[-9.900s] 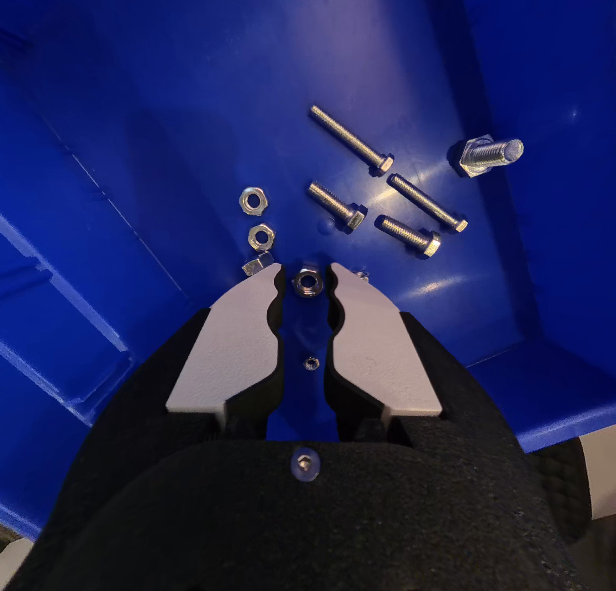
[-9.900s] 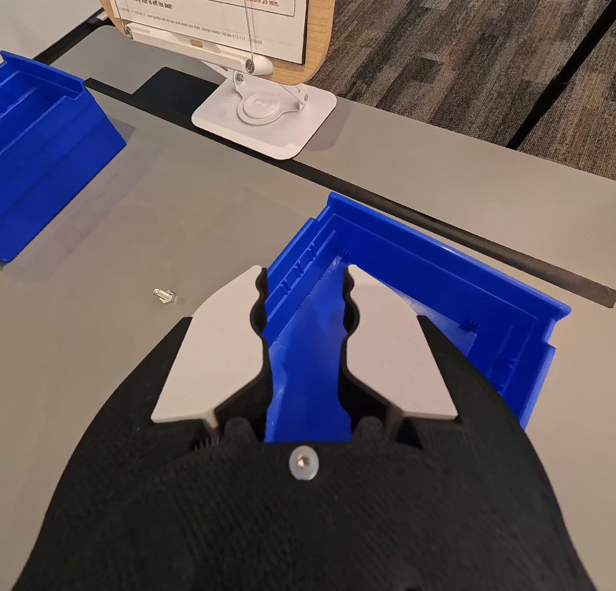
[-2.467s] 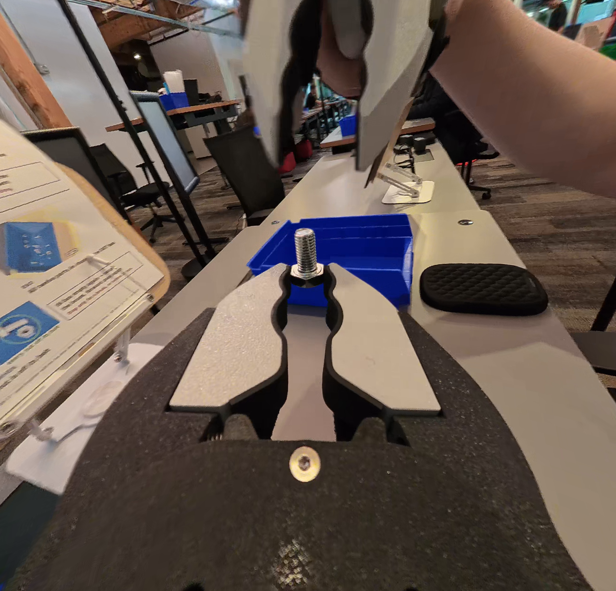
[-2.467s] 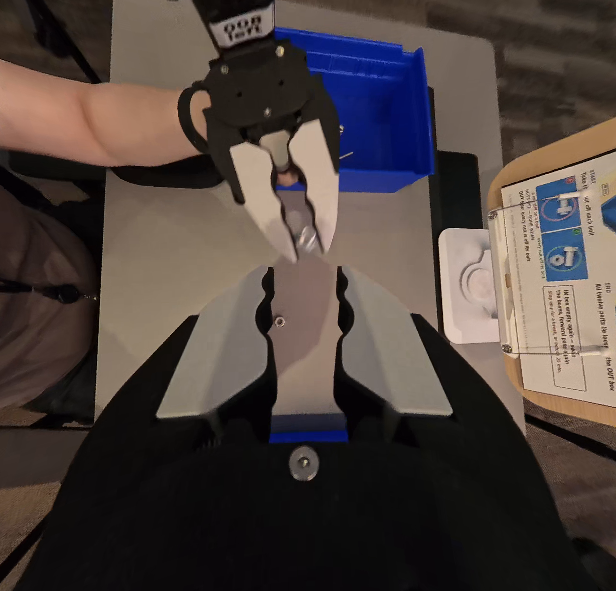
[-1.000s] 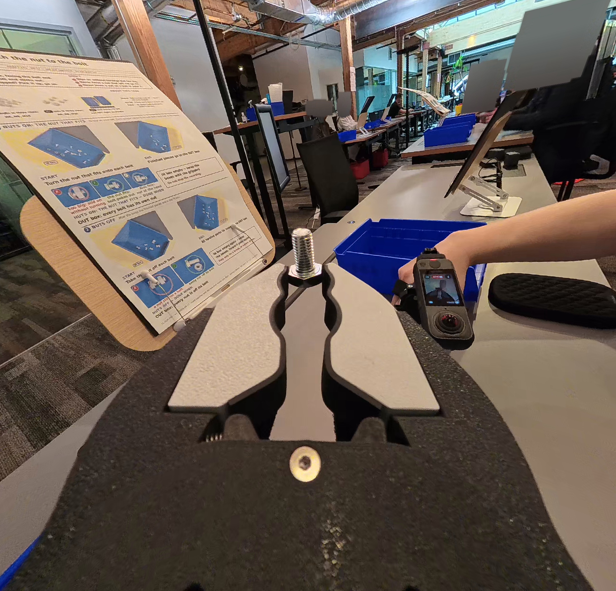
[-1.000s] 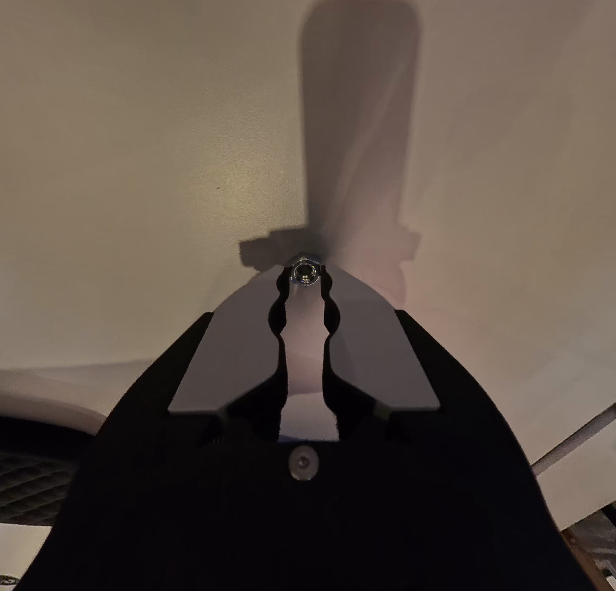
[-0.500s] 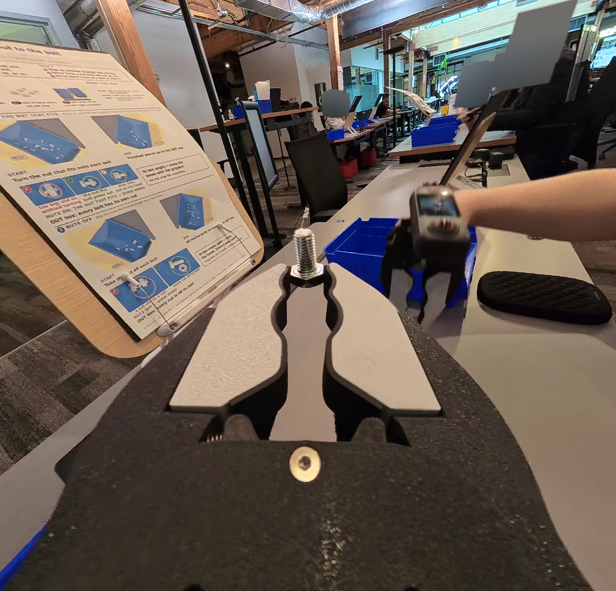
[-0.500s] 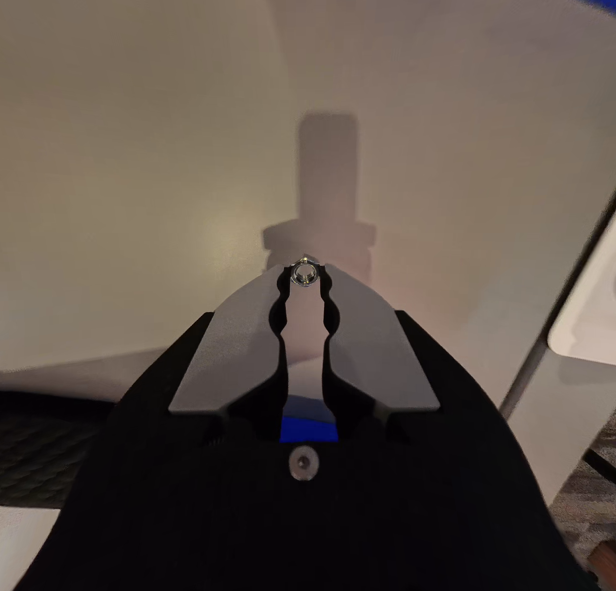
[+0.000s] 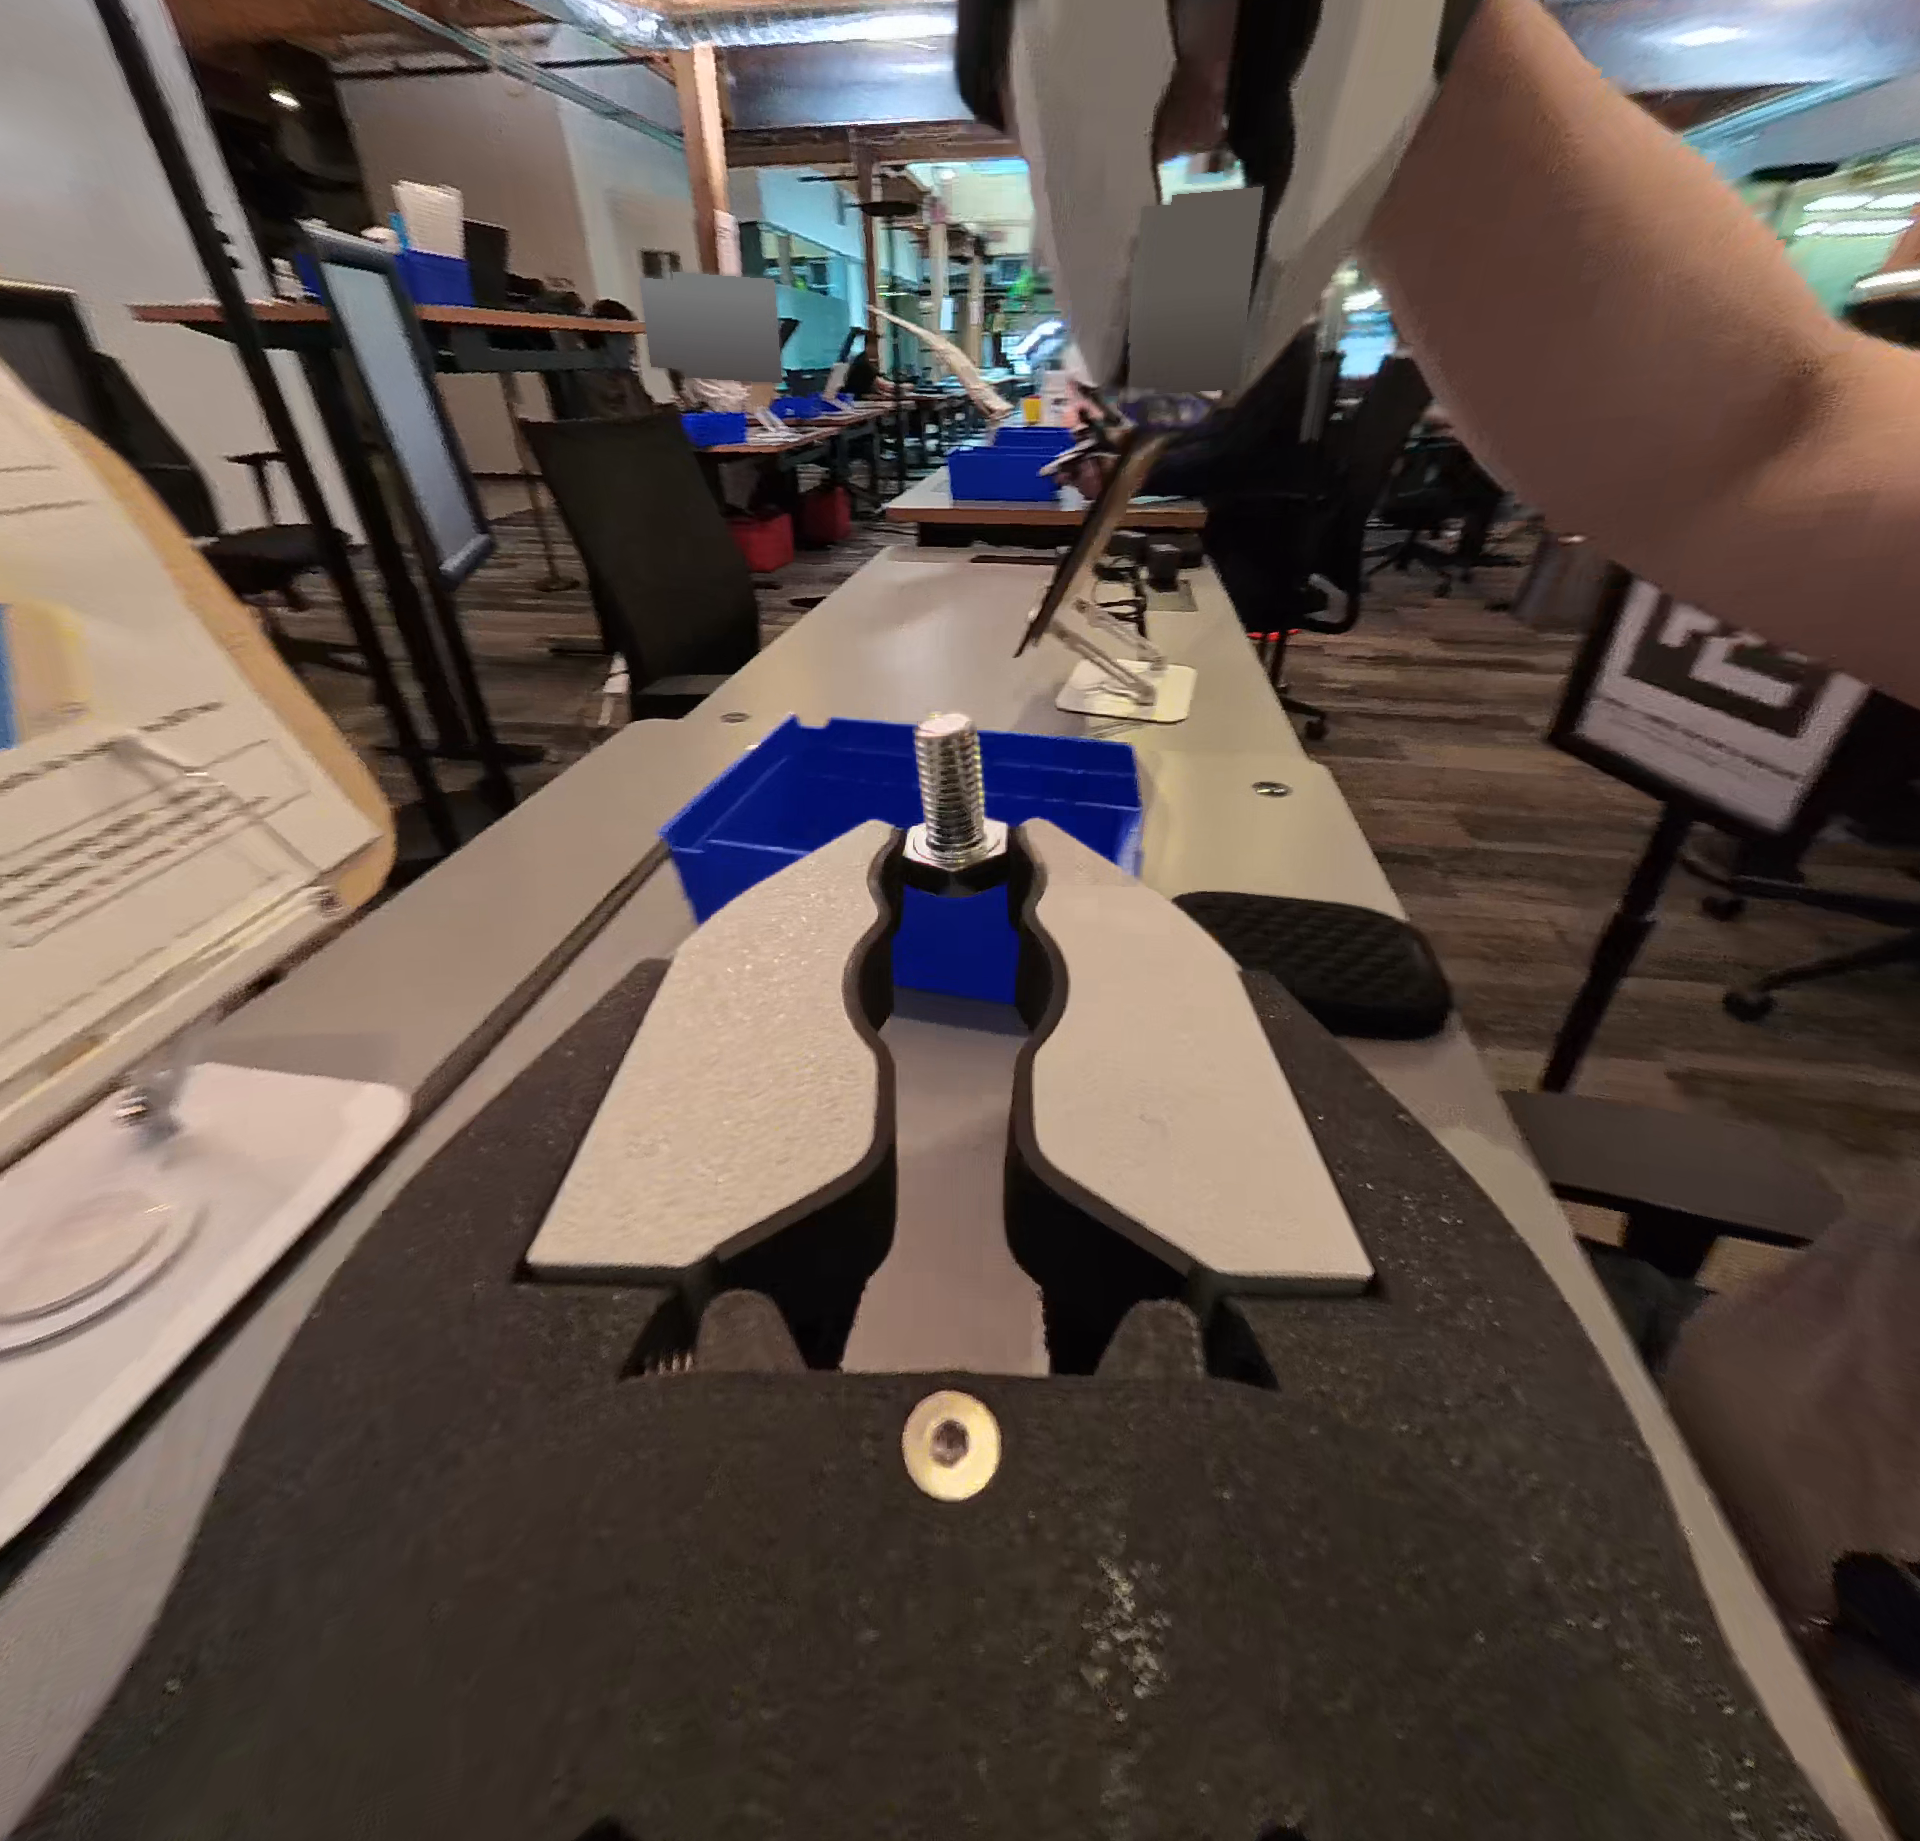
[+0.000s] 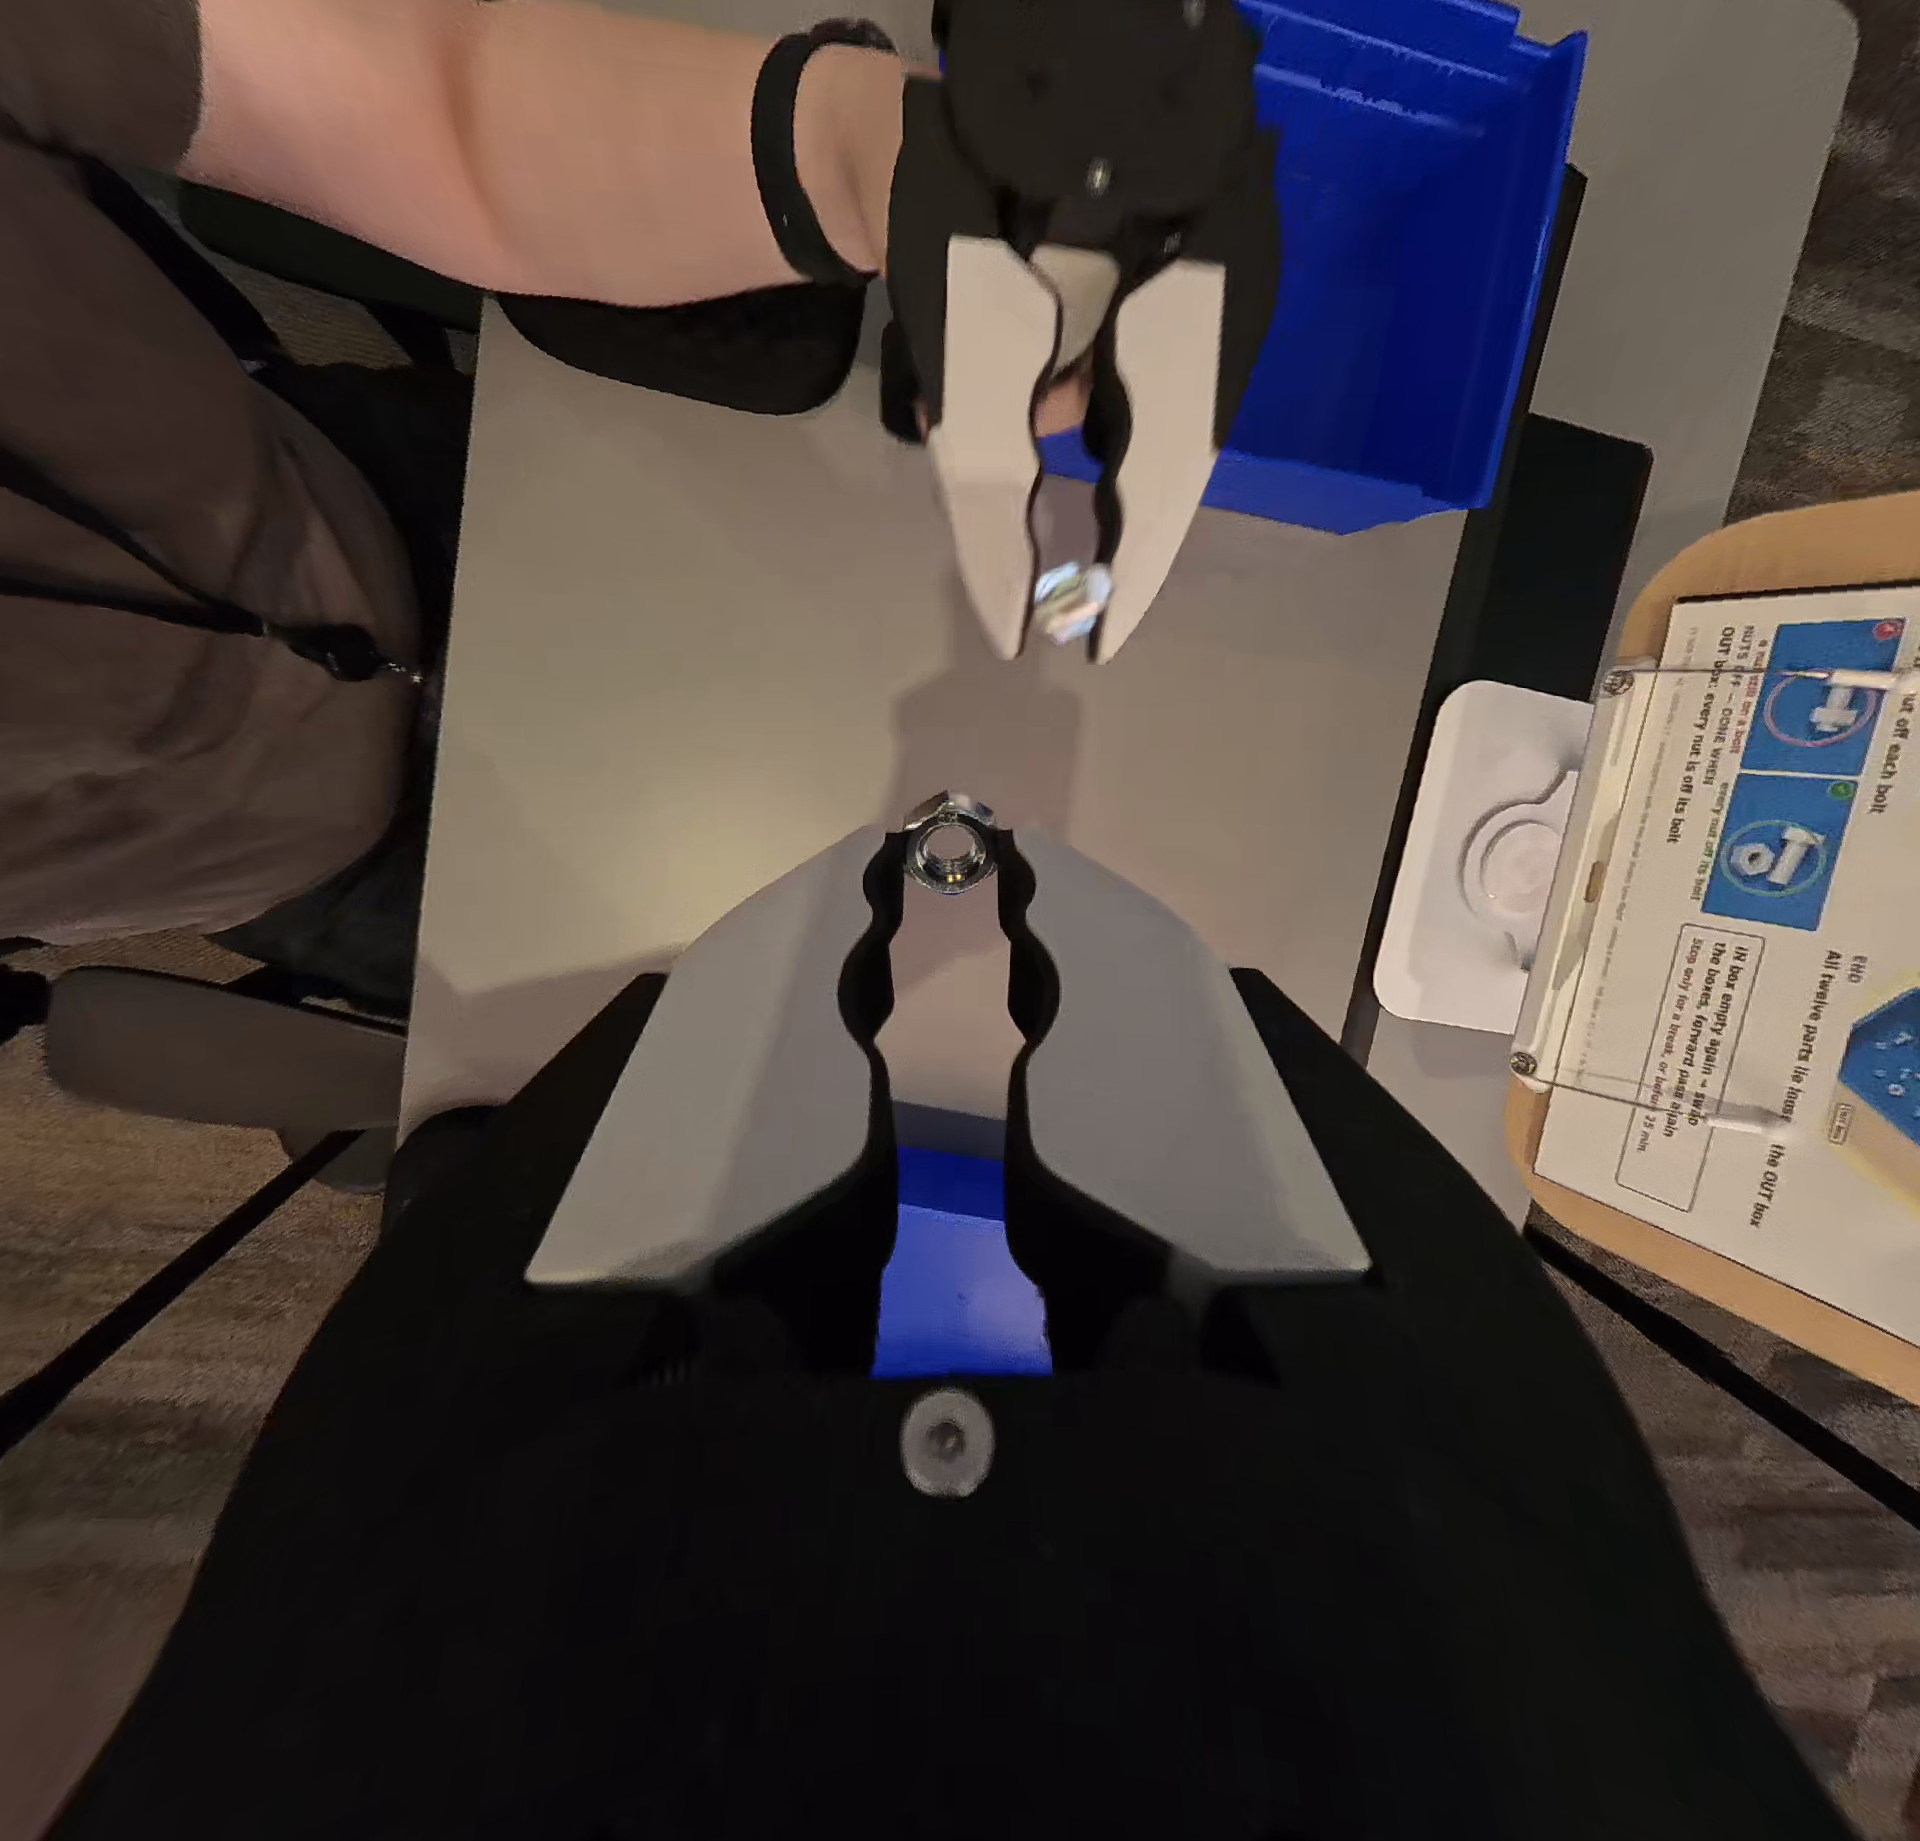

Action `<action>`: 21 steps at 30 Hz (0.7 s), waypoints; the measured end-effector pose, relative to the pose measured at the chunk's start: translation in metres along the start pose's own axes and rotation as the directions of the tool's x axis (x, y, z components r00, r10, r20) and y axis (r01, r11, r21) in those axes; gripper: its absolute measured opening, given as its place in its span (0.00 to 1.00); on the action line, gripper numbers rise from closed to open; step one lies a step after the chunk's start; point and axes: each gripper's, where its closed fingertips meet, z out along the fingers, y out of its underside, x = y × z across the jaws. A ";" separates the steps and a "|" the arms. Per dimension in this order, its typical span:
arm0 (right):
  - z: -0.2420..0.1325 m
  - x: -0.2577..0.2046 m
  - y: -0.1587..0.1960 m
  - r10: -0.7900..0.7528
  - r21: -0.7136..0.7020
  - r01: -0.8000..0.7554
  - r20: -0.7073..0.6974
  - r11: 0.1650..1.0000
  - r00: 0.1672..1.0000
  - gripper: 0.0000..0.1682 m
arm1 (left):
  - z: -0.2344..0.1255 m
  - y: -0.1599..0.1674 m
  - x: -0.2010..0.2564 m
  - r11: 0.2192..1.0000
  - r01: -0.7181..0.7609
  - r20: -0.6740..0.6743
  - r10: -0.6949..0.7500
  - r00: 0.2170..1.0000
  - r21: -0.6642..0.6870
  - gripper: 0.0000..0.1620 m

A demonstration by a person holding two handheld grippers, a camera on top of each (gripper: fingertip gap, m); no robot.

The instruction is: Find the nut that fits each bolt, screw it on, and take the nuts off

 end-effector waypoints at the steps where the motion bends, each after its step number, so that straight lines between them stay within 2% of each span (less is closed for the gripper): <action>1: -0.001 -0.001 -0.005 -0.002 -0.014 0.002 0.008 1.000 1.000 0.11 | 0.005 -0.001 0.008 1.000 0.020 -0.036 -0.020 0.999 0.003 0.11; 5: 0.008 -0.008 -0.021 -0.018 -0.049 0.021 0.067 0.999 0.998 0.11 | 0.022 0.000 0.034 0.998 0.056 -0.141 -0.058 0.988 -0.018 0.11; 9: 0.021 -0.018 -0.021 -0.035 -0.102 0.048 0.121 0.994 0.992 0.11 | 0.028 -0.002 0.052 0.998 0.058 -0.204 -0.062 0.977 -0.024 0.11; 12: 0.028 -0.026 -0.020 -0.025 -0.129 0.047 0.168 0.991 0.985 0.11 | 0.029 -0.002 0.056 0.998 0.046 -0.209 -0.053 0.977 -0.036 0.11; 21: 0.037 -0.024 -0.012 -0.034 -0.225 0.070 0.159 0.972 0.987 0.11 | 0.026 -0.003 0.058 0.999 0.016 -0.208 -0.025 0.978 -0.044 0.11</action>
